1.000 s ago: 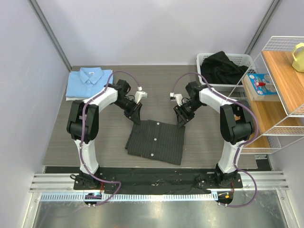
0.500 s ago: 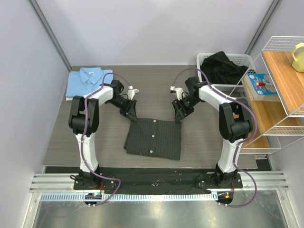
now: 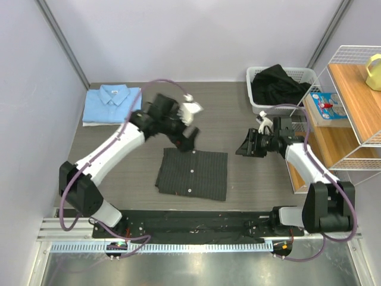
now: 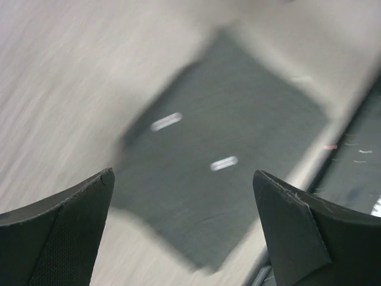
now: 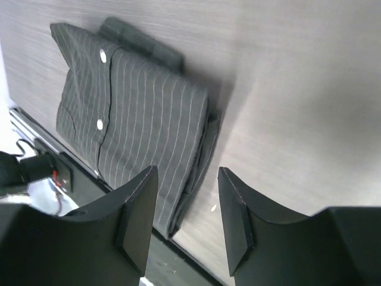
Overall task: Fold and stack the long sleeve shirts
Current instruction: Fold the shirt
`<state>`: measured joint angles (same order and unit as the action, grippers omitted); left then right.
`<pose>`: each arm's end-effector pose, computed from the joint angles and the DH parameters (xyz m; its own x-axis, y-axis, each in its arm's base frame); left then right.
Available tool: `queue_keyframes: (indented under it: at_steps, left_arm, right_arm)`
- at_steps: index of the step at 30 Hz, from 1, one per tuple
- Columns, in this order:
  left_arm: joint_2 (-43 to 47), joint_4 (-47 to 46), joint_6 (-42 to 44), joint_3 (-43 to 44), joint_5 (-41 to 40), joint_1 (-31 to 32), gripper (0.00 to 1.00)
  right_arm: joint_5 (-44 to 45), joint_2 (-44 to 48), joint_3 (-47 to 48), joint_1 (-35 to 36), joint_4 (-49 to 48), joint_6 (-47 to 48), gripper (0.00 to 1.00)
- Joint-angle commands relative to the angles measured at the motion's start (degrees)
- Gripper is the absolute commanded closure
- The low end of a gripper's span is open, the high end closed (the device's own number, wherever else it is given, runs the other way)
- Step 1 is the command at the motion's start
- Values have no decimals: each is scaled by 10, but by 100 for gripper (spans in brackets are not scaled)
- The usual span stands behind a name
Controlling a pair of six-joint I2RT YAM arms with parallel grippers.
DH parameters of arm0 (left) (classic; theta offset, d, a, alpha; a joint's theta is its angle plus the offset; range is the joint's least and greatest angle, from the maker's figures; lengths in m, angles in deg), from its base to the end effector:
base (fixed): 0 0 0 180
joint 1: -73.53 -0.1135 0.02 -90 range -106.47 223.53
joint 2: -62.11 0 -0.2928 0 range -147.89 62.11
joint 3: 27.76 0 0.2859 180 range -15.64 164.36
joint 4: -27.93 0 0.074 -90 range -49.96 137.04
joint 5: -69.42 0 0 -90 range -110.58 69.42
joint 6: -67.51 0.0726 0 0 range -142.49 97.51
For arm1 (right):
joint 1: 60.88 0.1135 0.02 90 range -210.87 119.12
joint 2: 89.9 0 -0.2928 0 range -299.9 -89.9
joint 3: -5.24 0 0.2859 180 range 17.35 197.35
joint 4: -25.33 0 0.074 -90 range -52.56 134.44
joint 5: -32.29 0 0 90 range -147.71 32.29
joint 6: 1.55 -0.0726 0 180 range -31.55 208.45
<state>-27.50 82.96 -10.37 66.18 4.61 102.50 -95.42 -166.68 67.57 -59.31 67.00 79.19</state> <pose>0.3276 -0.2167 0.3198 -0.5204 0.5053 -0.6884 0.8013 0.5677 -0.1890 0.3018 0.0527 0.2181 -0.8774 0.1033 -0.4685 -0.2243 0.7750 0.5909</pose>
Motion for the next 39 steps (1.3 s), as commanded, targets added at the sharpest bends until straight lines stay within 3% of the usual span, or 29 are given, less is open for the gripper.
queue_keyframes:
  at_steps: [1,5,7,11,15,27,34,39]
  left_arm:
    - [-13,-20,-112,-18,-200,197,1]
    - [-64,-50,-147,-8,-318,310,0]
    - [-88,-54,-179,18,-337,340,0]
    - [-137,-58,-227,60,-363,370,10]
    - [-171,-72,-255,86,-384,381,15]
    - [-228,-72,-286,116,-407,399,14]
    - [-258,-68,-293,126,-437,417,14]
    - [-271,-45,-297,120,-445,399,36]
  right_arm:
    - [-1,88,-90,-8,-107,-116,48]
    - [41,146,-142,-8,-115,-147,47]
    - [75,150,-149,-8,-108,-155,47]
    - [98,129,-147,-9,-97,-175,55]
    - [90,89,-146,-8,-92,-196,65]
    - [89,57,-173,-9,-92,-280,67]
    - [80,17,-173,-9,-95,-278,68]
    - [41,16,-180,-8,-111,-284,69]
